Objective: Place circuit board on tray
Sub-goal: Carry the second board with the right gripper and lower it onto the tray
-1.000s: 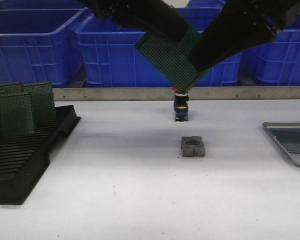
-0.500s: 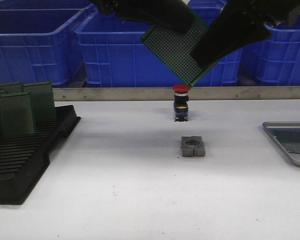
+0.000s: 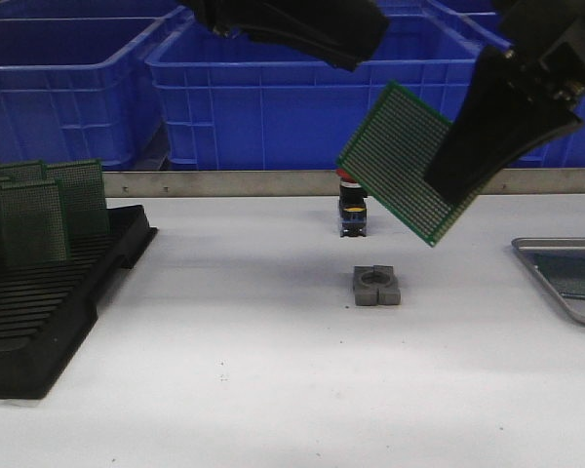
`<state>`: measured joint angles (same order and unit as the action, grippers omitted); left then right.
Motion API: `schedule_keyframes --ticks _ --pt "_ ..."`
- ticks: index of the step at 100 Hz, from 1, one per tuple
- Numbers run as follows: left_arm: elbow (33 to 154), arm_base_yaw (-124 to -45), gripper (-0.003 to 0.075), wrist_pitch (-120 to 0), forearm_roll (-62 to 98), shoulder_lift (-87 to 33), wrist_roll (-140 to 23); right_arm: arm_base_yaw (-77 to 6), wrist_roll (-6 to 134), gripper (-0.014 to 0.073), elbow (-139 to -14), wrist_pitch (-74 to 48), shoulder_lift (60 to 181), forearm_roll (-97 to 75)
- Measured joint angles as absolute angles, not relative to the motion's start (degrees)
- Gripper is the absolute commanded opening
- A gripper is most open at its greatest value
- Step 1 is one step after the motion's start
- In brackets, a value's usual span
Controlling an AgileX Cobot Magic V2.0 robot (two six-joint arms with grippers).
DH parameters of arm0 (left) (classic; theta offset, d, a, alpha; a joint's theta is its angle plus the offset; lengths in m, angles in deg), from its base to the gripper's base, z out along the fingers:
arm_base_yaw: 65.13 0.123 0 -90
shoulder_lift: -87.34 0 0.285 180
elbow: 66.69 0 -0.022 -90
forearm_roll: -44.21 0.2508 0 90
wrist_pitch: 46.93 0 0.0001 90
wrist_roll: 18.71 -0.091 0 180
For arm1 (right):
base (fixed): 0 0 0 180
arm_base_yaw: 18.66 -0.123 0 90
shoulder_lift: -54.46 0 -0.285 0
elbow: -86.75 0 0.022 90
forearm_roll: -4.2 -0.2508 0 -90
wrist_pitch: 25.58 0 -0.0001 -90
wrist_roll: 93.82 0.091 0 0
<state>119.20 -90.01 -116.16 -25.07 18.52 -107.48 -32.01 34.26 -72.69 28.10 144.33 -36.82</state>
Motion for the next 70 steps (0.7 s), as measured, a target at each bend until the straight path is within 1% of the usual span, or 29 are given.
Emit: schedule_keyframes --ticks 12,30,45,61,66,70 --pt "119.20 -90.01 0.0494 -116.16 -25.07 18.52 -107.37 -28.79 41.50 -0.0067 -72.65 28.33 145.44 -35.13" --pt "119.20 -90.01 0.0494 -116.16 -25.07 18.52 -107.37 -20.16 48.95 -0.0067 -72.65 26.59 149.68 -34.78" --pt "119.20 -90.01 0.0494 -116.05 -25.07 18.52 -107.29 -12.56 50.55 -0.0067 -72.65 23.20 153.71 -34.79" --pt "119.20 -90.01 0.0494 -116.05 -25.07 18.52 -107.29 -7.06 50.77 -0.0066 -72.65 18.44 157.93 -34.92" --pt "119.20 -90.01 0.0494 -116.05 -25.07 18.52 -107.29 -5.80 50.77 -0.0060 -72.65 17.31 159.06 -35.45" --pt "119.20 -90.01 0.0494 -116.05 -25.07 18.52 -107.29 -5.21 50.77 -0.0035 -72.65 16.49 159.92 -35.60"
